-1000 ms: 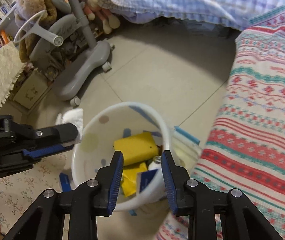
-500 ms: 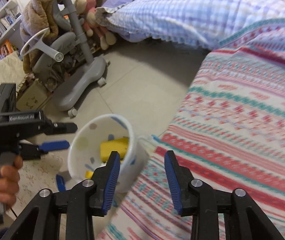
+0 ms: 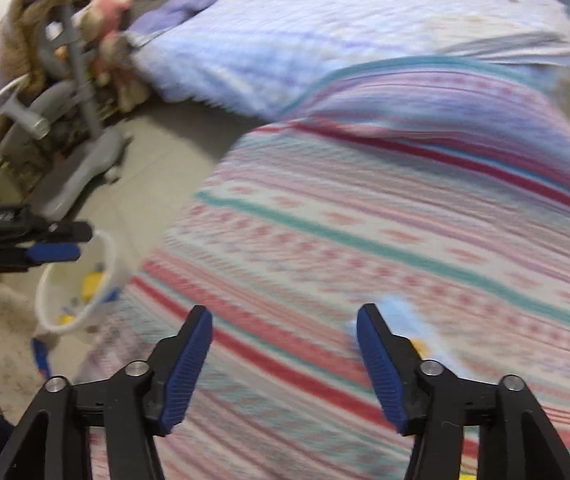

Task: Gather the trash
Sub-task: 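Return to the bed and grasp ADOPT A COW milk carton with right tool, then grasp yellow snack wrapper with left tool while right tool holds the carton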

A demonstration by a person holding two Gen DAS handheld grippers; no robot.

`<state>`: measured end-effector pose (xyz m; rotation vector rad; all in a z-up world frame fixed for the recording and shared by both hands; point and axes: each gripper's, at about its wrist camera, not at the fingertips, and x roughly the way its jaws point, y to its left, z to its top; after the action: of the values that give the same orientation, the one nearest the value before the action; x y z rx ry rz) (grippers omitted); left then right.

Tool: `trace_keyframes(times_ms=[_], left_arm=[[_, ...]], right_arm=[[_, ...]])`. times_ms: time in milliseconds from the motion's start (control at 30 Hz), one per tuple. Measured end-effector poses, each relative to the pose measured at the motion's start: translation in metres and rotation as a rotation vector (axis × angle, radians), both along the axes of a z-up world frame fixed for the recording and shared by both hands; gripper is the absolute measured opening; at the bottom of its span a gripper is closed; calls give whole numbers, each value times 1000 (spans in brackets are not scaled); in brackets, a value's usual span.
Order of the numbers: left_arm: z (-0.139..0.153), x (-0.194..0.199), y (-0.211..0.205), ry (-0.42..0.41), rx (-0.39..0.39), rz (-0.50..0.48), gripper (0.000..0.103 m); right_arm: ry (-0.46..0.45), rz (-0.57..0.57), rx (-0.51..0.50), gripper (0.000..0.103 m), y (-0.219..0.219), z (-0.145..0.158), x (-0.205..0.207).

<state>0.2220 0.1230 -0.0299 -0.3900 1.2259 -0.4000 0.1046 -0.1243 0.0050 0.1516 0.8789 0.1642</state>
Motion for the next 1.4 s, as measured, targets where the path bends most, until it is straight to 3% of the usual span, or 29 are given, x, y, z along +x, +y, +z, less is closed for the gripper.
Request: trace_keyframes(times_ms=[133,333,467,600,633,667,700,833,1000,1167,1300,1400], left_arm=[[-5,-13,-57,5,36,-103,58],[-16,-26,-114,12,85,-186,58],[-23,-28,-130,28,109,-193,58],[-22,-32,-136,24,109,-210,58],[-21,-34,-137,18,117,-214,58],[-20,-36,-137,13,121,-217,58],[-19,-37,-137,11,121,-219,58],[-16,-40,-131,0,122,-216,58],[-11,-57,-140,-24,125,-281,58],[-19,-93,-180,-18,111,-460,58],[-28,-125,-215,-18,112,-600,58],[-27,-158,-244,-65,118,-738,58]], right_arm=[[19,-41,-42,73,-47,-18,-8],[162,161,-214,73,-36,-64,7],[203,238,-326,74,-24,-88,18],[222,215,-312,74,-30,-96,29],[235,209,-309,72,-32,-98,31],[244,201,-324,64,-33,-100,31],[251,201,-326,64,-33,-101,31],[260,188,-286,62,-34,-92,30],[192,74,-236,62,-56,-56,23],[88,-103,-130,62,-104,-18,0],[36,-215,-52,62,-141,-3,-22],[19,-270,-24,62,-159,2,-28]])
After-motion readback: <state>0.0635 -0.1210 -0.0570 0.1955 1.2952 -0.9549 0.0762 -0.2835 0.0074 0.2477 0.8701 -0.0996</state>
